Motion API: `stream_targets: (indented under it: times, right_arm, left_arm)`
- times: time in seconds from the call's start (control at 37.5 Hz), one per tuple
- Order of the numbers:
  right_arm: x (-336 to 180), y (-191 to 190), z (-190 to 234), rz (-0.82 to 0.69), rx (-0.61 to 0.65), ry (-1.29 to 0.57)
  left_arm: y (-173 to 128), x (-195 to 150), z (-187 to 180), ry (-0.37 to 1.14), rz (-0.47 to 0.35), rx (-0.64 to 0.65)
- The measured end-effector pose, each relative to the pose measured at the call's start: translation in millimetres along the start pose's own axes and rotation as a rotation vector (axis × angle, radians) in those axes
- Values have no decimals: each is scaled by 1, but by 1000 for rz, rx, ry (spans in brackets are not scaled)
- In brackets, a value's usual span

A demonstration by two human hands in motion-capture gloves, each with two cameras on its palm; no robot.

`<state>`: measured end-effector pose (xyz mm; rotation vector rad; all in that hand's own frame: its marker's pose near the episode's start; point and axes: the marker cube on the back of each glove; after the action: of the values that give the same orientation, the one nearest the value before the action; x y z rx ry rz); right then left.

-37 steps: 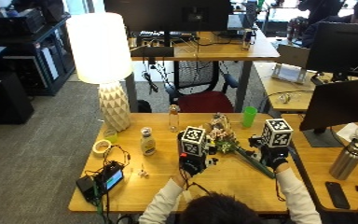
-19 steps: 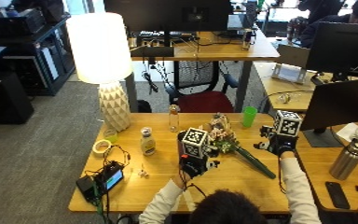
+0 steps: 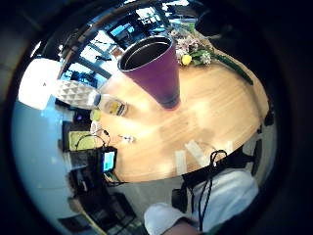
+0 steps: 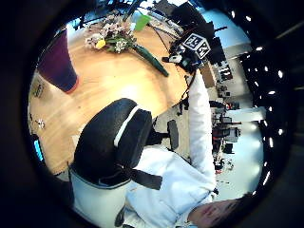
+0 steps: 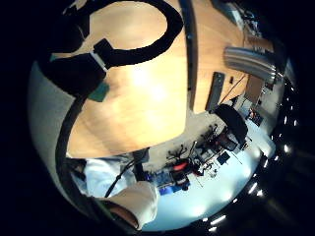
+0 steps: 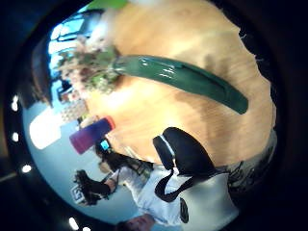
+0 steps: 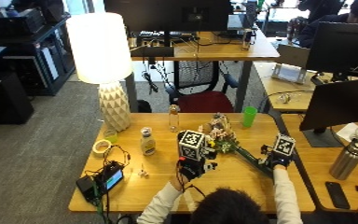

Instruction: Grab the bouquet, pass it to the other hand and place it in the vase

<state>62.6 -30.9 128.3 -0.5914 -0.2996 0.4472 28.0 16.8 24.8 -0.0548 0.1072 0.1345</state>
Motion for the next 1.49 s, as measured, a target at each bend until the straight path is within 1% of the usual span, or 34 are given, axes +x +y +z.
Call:
stream_targets:
  times: [0.05, 0.11, 0.16, 0.27, 0.4, 0.51, 0.67, 0.77, 0.88, 0.96, 1.09, 1.15, 1.23, 1.28, 1.33, 1.41, 1.44, 1.49]
  right_arm:
    - [1, -8, 13, -11, -40, -4]
    - [0, -17, 22, -53, -42, 0]
    - [1, -26, 29, -59, -10, 14]
    - [1, -39, 37, -8, 110, 81]
    - [-3, -41, 41, -4, 158, 126]
    - [-12, -43, 41, -31, 206, 145]
    - [-21, -42, 41, -6, 174, 211]
    - [-23, -44, 40, -54, 162, 138]
    - [-21, -50, 39, -63, 202, 54]
    - [-19, -51, 36, -30, 306, 52]
    - [-15, -50, 21, 59, 619, 121]
    - [-15, -46, 17, 68, 689, 108]
    - [-15, -43, 10, 55, 755, 49]
    - [-17, -43, 0, 2, 830, -36]
    - [-31, -37, -15, -141, 901, -217]
    - [-63, -11, -33, -415, 930, -525]
    - [-70, -3, -39, -480, 952, -588]
    - [-77, 7, -48, -547, 1000, -663]
  left_arm:
    - [1, 0, 2, 1, -6, -1]
    - [2, -1, 5, 5, -9, -4]
    - [2, -1, 8, 6, -11, -8]
    - [6, 0, 7, 5, -22, -30]
    - [6, -1, 6, 1, -31, -31]
    - [7, -1, 5, -2, -34, -41]
    - [5, -5, 7, 2, -30, -35]
    - [1, -10, 9, 4, -33, -29]
    - [3, -11, 7, 14, -41, -51]
    - [-1, -15, 9, 16, -44, -54]
    - [2, -12, 2, 43, -42, -70]
    - [2, -12, 0, 54, -45, -81]
    - [1, -14, -1, 73, -46, -97]
    - [0, -14, -4, 93, -41, -96]
    - [-3, -14, -8, 124, -35, -90]
    - [-10, -14, -12, 188, -34, -69]
    - [-13, -14, -13, 212, -35, -59]
    - [-19, -13, -15, 254, -35, -37]
